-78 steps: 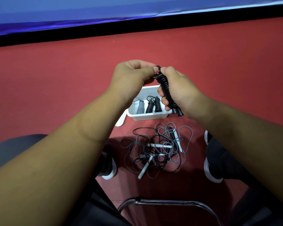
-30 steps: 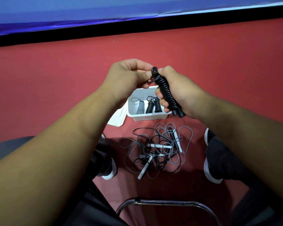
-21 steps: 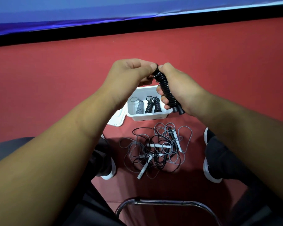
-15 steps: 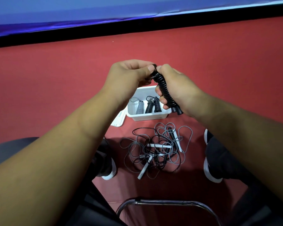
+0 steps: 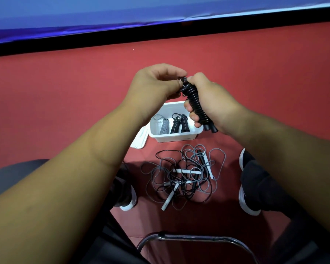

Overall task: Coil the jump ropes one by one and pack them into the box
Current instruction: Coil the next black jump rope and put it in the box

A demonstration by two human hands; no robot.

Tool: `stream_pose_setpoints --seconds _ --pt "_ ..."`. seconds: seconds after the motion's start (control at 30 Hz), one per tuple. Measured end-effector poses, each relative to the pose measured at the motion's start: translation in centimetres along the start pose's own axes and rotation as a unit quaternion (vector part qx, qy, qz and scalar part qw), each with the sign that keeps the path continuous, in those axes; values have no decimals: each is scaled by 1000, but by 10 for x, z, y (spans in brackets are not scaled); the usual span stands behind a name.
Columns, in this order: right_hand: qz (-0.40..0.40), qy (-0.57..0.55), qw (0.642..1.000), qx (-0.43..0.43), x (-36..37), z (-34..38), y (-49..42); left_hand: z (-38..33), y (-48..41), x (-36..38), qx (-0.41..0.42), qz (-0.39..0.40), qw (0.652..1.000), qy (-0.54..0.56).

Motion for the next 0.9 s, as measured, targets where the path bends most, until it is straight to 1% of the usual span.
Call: stream_pose_setpoints --seconds 0.17,0.27,0.33,0.47,0.57,0.63,0.7,0.8,0.9 --pt "31 -5 999 22 -1 -6 0 -9 -1 -6 14 32 994 -99" --pt "77 -18 996 35 -2 -11 0 -12 -1 -7 31 44 985 -166" --pt "108 -34 993 42 -2 -13 1 -11 -1 -6 39 48 980 -187" --pt "161 -73 983 47 -2 -7 4 -12 -2 -9 71 27 985 -154" --pt "177 -94 979 33 -1 2 7 -19 2 -9 78 36 994 -64" --pt "166 -83 982 20 0 7 7 -21 2 -8 86 31 996 -14" --pt "137 -37 990 4 0 9 7 -19 0 -6 103 25 994 19" --pt "74 81 994 -14 -1 11 7 -14 -3 -7 111 -16 994 10" --pt "8 194 980 -33 -1 13 4 -9 -5 -7 99 -44 994 17"
Point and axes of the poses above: each hand's wrist, its own y-axis away from the middle knuckle, its own x-axis out of the palm, z = x × y, the point moved 3 cm from there along -y, towards the middle knuckle, and after that the axes turned 3 degrees about x, right-handed, at the moved point
